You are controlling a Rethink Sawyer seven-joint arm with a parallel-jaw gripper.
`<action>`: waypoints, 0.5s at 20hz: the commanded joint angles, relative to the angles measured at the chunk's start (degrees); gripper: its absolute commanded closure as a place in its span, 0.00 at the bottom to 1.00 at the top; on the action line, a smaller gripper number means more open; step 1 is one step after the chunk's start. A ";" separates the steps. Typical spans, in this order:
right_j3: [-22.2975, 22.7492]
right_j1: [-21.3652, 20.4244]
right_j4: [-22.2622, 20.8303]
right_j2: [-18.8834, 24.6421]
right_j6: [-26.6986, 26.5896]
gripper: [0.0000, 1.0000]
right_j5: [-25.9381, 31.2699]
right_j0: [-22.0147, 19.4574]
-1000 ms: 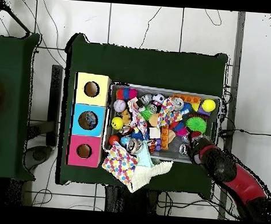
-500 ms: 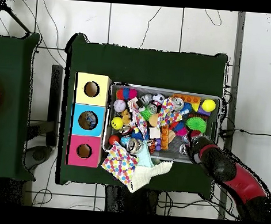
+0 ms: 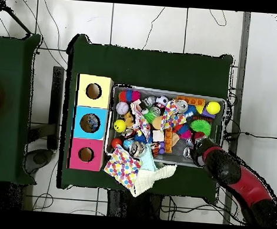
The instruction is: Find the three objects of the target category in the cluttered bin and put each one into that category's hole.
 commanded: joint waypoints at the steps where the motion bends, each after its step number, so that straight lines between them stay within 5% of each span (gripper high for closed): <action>1: -6.22 1.44 -3.67 3.82 -4.92 0.00 0.74 -0.63; 10: -6.51 1.40 -3.74 3.90 -6.00 0.00 2.19 -1.62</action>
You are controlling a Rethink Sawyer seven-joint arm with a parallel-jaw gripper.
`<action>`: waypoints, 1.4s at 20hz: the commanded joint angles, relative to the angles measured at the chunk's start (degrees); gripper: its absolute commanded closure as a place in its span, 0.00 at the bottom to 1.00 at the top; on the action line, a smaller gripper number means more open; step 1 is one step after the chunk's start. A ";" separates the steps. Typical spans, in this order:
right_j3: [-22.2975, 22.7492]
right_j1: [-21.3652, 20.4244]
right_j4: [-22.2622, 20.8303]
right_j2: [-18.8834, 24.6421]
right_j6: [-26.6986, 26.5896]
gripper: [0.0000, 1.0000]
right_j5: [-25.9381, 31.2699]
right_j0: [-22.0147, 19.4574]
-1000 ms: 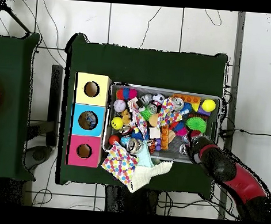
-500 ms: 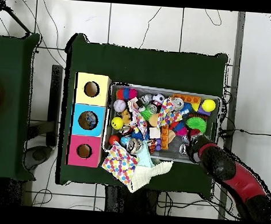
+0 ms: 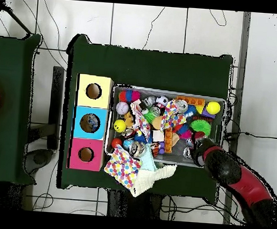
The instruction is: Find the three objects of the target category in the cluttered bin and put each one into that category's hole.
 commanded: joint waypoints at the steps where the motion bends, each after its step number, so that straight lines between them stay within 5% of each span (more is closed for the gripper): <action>1: -6.55 1.40 -3.72 3.71 -6.19 0.00 2.42 -1.53; 28: -6.33 0.57 -4.35 2.65 -6.29 0.00 4.80 -2.15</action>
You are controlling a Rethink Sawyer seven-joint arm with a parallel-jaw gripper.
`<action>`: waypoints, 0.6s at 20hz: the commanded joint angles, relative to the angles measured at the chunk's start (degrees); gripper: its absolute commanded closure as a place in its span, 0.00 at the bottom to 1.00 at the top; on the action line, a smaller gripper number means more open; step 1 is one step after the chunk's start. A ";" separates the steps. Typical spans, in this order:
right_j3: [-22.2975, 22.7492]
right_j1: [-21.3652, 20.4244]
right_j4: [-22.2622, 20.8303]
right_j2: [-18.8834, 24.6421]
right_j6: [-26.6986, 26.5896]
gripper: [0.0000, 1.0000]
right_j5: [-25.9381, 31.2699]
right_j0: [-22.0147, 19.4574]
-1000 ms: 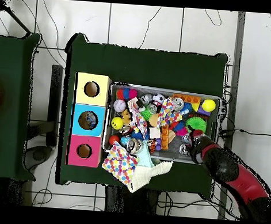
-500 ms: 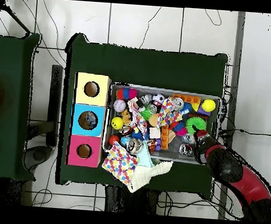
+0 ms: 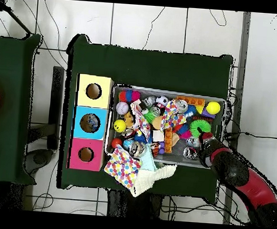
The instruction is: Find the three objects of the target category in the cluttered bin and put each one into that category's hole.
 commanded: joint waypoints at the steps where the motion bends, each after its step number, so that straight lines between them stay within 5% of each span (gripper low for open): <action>1: -4.67 0.58 -3.33 2.50 -6.28 0.00 4.86 -0.10; 12: -3.16 -0.03 -3.10 1.38 -4.98 0.00 4.69 0.51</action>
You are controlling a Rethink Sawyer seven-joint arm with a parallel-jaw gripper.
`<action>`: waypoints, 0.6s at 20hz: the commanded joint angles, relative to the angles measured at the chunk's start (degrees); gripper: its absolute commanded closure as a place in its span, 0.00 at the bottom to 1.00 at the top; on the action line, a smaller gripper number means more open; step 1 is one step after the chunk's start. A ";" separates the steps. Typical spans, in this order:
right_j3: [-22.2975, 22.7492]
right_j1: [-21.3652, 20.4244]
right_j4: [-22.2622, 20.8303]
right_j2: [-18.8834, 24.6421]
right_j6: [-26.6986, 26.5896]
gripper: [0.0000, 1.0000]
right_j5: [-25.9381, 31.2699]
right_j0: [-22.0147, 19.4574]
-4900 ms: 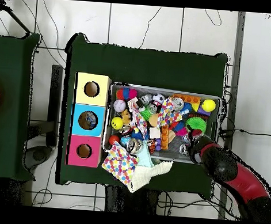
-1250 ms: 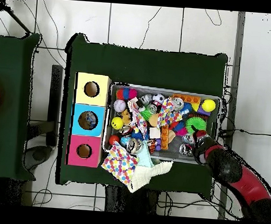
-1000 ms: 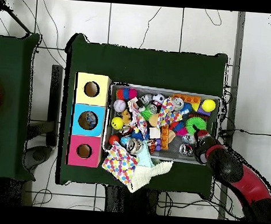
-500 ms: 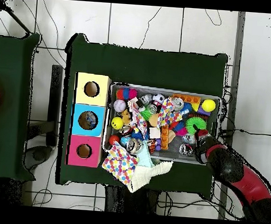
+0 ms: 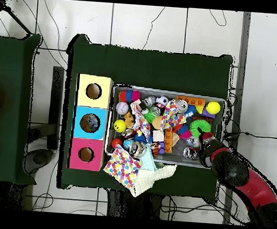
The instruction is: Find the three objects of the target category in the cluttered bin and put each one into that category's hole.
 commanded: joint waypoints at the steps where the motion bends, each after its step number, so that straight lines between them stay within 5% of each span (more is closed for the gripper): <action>1: -2.67 -0.15 -3.16 1.20 -4.72 0.00 4.44 0.51; 12: 1.07 -1.80 -3.66 -0.43 -2.77 0.00 2.86 0.96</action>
